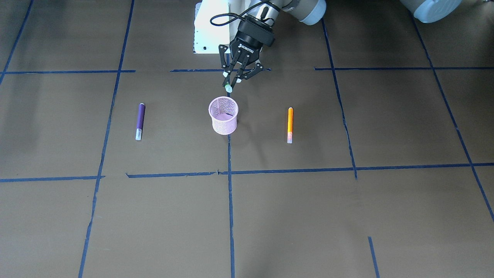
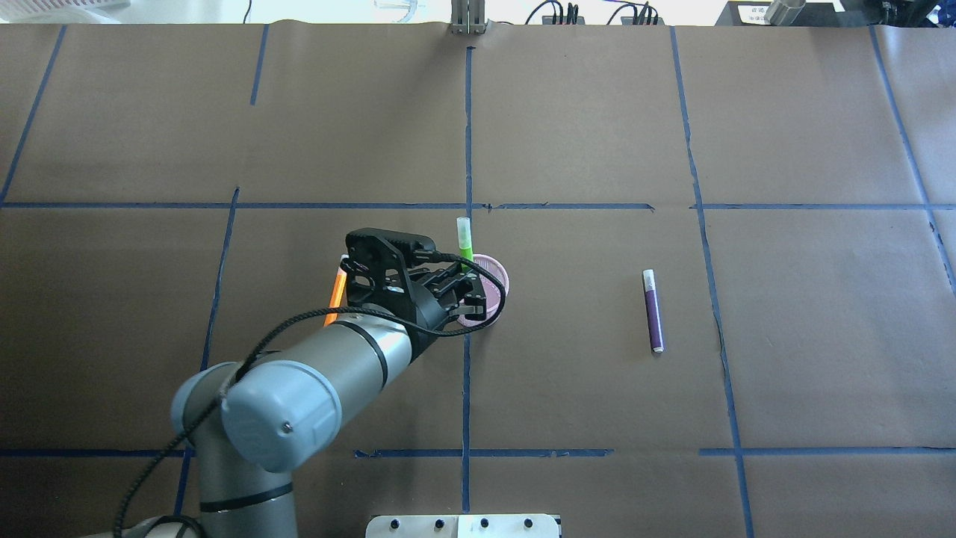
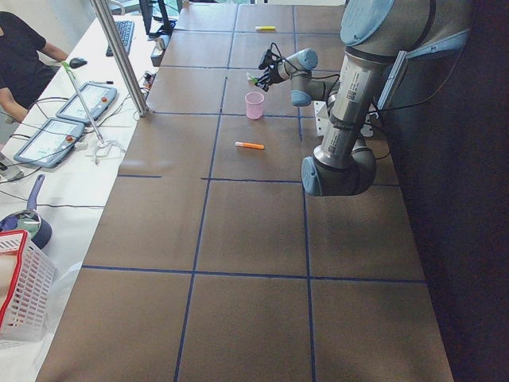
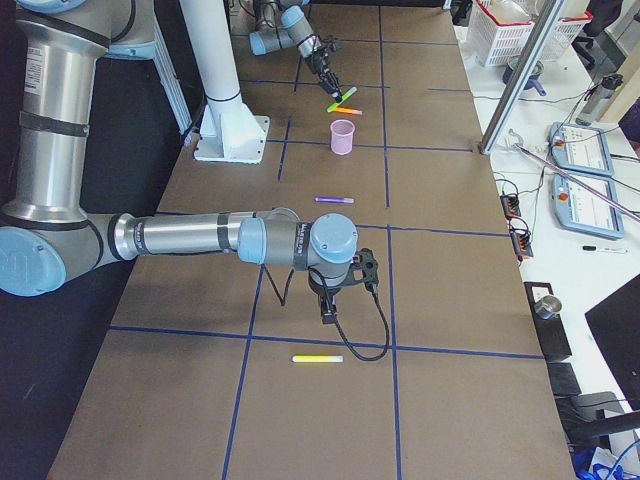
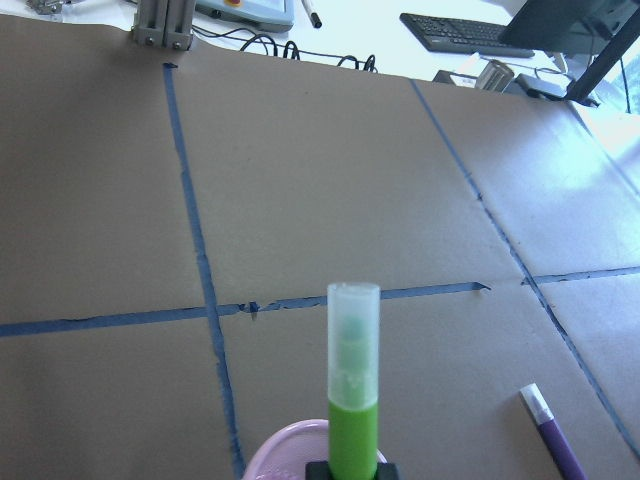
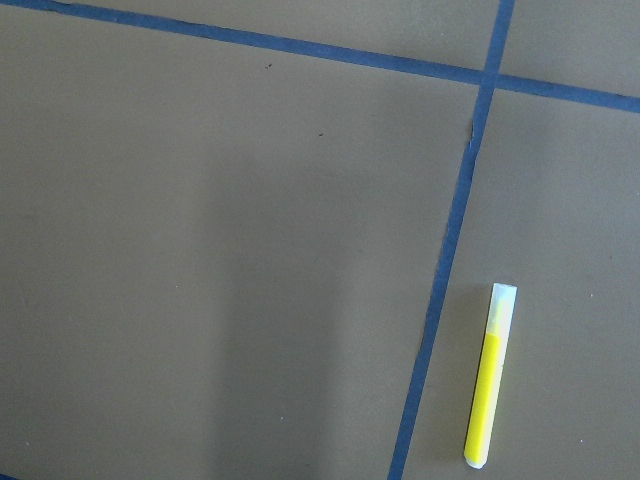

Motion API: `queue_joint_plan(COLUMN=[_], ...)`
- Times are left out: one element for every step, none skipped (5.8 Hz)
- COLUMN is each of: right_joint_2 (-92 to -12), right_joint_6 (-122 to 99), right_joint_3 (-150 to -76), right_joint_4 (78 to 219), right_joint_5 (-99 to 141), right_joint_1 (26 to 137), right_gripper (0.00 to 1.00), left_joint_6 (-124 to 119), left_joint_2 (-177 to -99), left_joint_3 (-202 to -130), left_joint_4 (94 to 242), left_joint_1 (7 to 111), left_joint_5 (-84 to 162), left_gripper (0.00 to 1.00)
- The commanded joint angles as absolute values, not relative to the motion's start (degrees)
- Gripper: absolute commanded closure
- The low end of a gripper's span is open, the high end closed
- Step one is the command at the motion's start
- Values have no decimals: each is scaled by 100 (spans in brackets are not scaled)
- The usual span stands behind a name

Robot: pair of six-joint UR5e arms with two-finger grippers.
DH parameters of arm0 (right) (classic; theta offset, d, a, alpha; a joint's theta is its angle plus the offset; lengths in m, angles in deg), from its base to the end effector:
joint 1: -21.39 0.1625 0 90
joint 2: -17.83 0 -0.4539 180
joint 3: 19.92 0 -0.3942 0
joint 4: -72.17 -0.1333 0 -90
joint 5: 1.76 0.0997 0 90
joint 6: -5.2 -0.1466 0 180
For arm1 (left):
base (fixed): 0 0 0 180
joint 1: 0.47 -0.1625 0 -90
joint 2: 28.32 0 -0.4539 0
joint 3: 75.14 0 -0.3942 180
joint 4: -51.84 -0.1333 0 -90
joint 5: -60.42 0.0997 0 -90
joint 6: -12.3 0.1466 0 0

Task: Collect pens into pen holder
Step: 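Lower the green marker into the pink cup and open the left gripper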

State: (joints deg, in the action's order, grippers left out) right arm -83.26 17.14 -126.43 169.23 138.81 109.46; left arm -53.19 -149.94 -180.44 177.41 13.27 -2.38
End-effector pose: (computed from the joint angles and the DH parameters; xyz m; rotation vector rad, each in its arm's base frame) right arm 0.0065 -0.4026 0.6666 0.0505 -0.8833 -0.2135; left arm 0.5834 -0.3488 0.1793 0.8263 1.2000 -0.1880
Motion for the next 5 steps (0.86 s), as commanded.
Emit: queue_joint_plan(right_joint_2=[-8325, -8325, -8325, -8334, -8325], right_joint_6=[1698, 1698, 1698, 1698, 1698], right_joint_3=[-12627, -12635, -12635, -12627, -12627], right_joint_4=[16833, 16841, 16833, 16832, 16832], right_joint_5=[13878, 13895, 13904, 13904, 13904], right_joint_1=[10946, 10946, 10946, 10946, 10946], right_gripper=[0, 0, 0, 0, 0], left_joint_6=[-5309, -5318, -5353, -5353, -5344], left_joint_2=[-15083, -15110, -15223, -15424, -15400], left_joint_3=[-17753, -17736, -17274, -16713, -16594], left_joint_4=[18128, 18130, 18226, 18801, 19050], left_joint_1=[1367, 1551, 1544, 1500, 1387], left_joint_5=[422, 495, 670, 672, 681], left_gripper=[92, 92, 92, 89, 89])
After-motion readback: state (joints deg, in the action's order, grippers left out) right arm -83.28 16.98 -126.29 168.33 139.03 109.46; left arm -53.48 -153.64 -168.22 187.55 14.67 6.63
